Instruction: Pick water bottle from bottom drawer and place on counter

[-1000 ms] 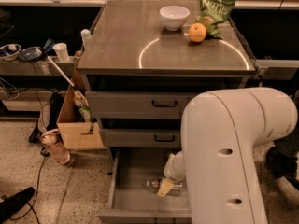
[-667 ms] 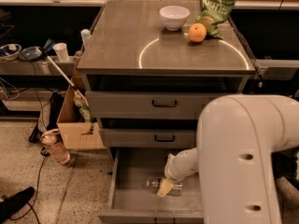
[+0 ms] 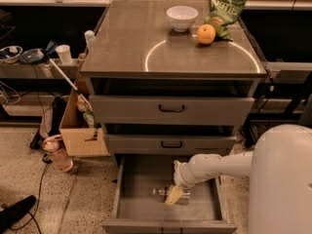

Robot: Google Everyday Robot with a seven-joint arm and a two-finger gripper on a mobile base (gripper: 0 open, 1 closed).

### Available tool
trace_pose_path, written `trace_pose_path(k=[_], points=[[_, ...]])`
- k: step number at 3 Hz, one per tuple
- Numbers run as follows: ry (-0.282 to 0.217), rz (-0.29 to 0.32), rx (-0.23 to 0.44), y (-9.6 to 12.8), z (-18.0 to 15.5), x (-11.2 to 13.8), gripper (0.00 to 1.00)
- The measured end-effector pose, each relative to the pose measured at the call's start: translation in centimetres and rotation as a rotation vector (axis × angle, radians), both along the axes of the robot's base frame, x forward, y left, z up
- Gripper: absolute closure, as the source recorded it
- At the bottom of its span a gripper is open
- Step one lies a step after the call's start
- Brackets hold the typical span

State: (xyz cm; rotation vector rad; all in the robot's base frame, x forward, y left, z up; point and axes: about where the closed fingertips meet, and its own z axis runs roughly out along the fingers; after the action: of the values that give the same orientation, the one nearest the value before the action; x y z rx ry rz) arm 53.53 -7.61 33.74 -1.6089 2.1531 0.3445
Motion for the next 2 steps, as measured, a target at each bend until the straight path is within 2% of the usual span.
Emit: trace_pose_path(k=[1,2], points=[[0.018,0.038,0.04,-0.26,-0.32,0.35,0.0],[0.018,0.039,0.041,-0.26,-0.32,0.35,0.0]])
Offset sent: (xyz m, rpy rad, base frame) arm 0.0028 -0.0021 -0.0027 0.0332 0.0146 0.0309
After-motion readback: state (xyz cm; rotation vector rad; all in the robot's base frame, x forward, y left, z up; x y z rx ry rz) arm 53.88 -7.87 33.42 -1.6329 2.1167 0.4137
